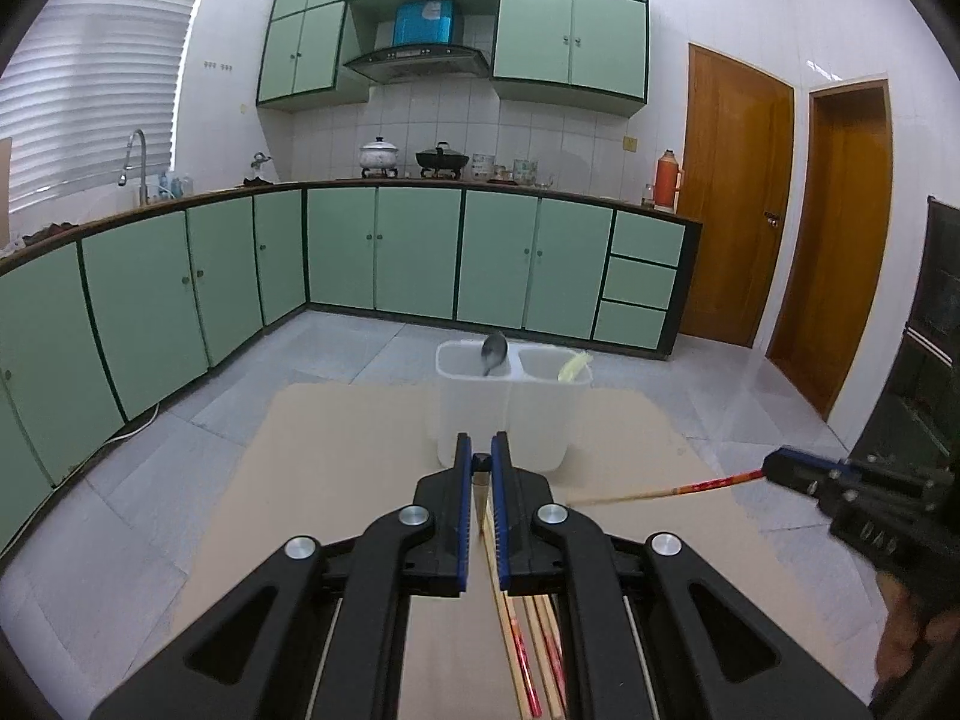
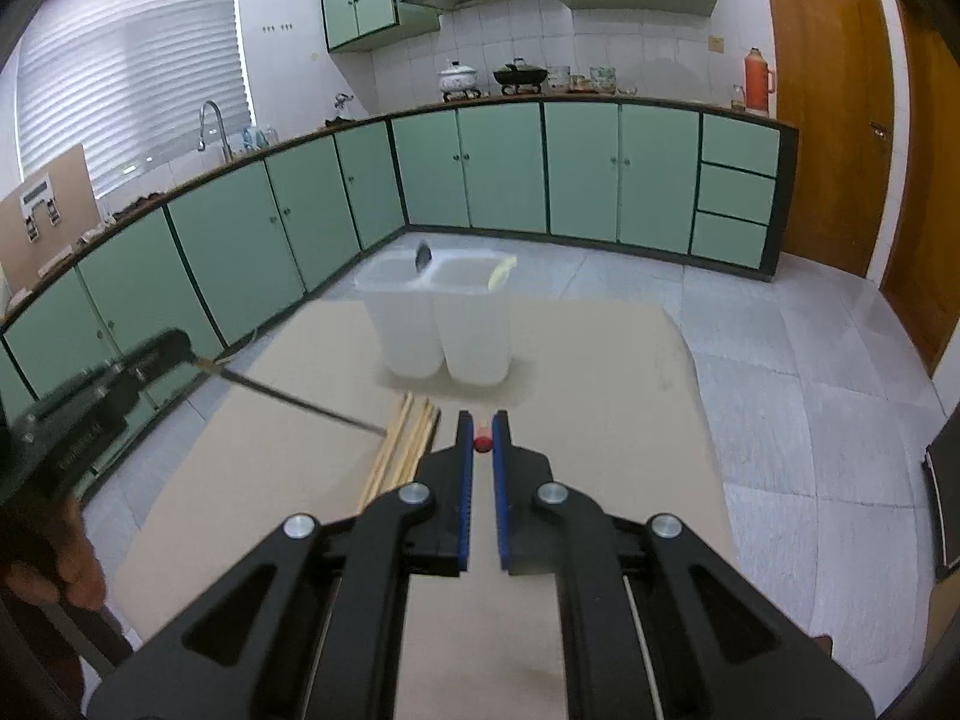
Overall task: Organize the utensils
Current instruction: 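Carry both chopsticks to the white holder and open both grippers inside it, then withdraw both grippers from the holder back toward the remaining chopsticks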
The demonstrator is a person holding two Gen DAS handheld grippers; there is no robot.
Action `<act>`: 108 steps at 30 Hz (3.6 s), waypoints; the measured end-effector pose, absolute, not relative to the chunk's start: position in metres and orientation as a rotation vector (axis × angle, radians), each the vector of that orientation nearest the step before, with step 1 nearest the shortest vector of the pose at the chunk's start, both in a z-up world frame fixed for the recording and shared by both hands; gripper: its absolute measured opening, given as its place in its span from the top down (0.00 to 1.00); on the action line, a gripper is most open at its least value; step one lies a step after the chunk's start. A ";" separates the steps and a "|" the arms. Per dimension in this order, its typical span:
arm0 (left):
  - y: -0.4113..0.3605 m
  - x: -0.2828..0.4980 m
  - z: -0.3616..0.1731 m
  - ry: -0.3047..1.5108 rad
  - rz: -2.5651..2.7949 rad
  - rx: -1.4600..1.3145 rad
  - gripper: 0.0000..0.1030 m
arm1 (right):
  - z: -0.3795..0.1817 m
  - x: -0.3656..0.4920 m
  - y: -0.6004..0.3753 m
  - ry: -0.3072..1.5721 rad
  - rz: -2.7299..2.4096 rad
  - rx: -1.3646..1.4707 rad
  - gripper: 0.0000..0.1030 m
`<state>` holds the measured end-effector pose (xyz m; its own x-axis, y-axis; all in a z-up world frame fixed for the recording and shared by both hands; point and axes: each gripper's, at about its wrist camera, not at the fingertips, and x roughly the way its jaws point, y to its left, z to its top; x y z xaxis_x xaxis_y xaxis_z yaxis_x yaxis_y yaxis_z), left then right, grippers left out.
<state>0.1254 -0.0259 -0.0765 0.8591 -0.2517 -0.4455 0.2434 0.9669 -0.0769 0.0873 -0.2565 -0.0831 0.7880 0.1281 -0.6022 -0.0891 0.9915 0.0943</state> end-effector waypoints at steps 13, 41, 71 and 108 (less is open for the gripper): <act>-0.018 0.152 -0.047 0.471 -0.274 -0.028 0.94 | -0.032 0.136 -0.256 0.640 0.202 0.015 0.95; -0.053 0.270 0.050 0.220 -0.255 -0.045 0.94 | 0.065 0.265 -0.266 0.441 0.221 0.014 0.95; -0.045 0.291 -0.022 0.390 -0.216 -0.035 0.37 | -0.016 0.262 -0.269 0.524 0.112 0.062 0.18; -0.006 0.083 -0.202 0.646 -0.147 0.068 0.23 | -0.221 0.032 -0.208 0.696 0.052 0.013 0.23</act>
